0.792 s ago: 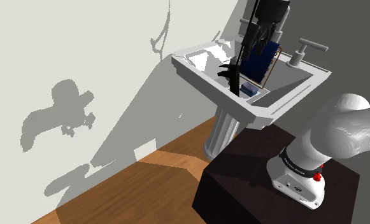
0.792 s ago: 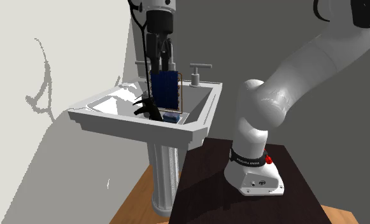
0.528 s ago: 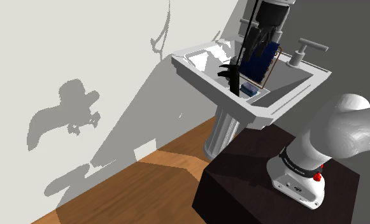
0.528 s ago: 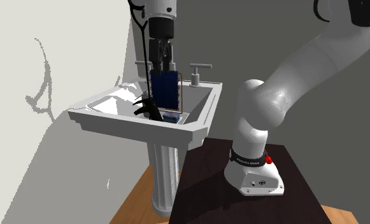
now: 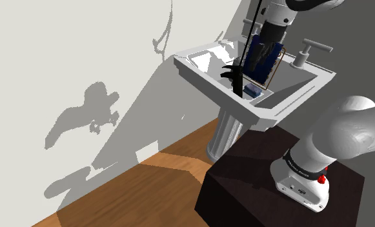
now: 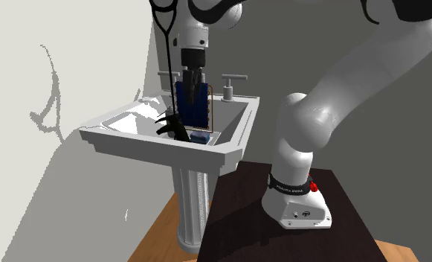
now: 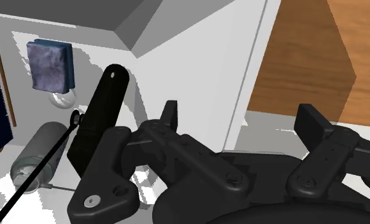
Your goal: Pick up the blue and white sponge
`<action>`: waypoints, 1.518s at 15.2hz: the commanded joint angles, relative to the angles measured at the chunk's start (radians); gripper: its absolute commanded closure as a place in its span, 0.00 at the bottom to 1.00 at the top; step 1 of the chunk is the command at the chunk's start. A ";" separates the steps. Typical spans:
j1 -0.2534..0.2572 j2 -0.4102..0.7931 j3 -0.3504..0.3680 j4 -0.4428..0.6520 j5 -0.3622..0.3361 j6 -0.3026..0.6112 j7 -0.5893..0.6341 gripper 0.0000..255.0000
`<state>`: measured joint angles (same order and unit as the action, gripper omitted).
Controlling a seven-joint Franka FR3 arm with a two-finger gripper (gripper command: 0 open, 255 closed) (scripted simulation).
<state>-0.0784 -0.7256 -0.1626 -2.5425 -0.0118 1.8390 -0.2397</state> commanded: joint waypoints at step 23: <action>-0.004 0.808 -0.442 0.211 0.250 0.564 -0.805 0.00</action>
<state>-0.0792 0.0337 -0.5989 -2.3642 0.1918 2.3987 -0.9934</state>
